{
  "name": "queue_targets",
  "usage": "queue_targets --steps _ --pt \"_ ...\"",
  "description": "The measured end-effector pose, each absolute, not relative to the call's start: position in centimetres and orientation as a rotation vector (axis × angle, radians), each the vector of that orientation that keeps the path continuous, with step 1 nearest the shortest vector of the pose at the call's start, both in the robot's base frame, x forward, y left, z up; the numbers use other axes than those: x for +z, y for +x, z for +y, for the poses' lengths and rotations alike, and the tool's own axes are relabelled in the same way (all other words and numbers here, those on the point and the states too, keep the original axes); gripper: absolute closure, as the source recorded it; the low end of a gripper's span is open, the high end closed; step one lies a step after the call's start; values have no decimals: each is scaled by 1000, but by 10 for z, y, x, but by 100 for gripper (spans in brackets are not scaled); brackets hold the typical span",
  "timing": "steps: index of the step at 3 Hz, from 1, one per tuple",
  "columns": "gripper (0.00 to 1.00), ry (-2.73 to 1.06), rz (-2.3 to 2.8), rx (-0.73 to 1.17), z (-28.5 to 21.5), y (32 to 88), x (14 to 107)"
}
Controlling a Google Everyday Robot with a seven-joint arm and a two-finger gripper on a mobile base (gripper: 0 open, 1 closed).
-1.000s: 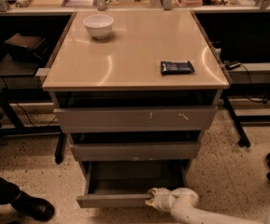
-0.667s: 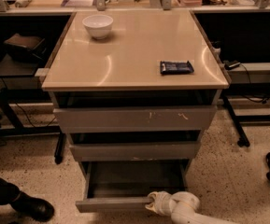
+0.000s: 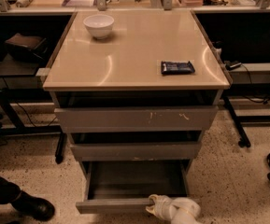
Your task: Open bottom drawer
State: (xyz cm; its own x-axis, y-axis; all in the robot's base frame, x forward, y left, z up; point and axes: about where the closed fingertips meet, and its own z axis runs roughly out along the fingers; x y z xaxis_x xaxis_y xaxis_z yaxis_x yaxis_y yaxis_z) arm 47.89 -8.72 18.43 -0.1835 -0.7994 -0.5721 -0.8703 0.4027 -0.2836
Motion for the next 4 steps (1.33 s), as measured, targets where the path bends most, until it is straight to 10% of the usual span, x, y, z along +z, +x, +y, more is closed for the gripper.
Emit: queue_targets --steps 2,4 --pt "100 -1369 2027 161 -73 451 187" --pt "58 -1369 2027 161 -73 451 187"
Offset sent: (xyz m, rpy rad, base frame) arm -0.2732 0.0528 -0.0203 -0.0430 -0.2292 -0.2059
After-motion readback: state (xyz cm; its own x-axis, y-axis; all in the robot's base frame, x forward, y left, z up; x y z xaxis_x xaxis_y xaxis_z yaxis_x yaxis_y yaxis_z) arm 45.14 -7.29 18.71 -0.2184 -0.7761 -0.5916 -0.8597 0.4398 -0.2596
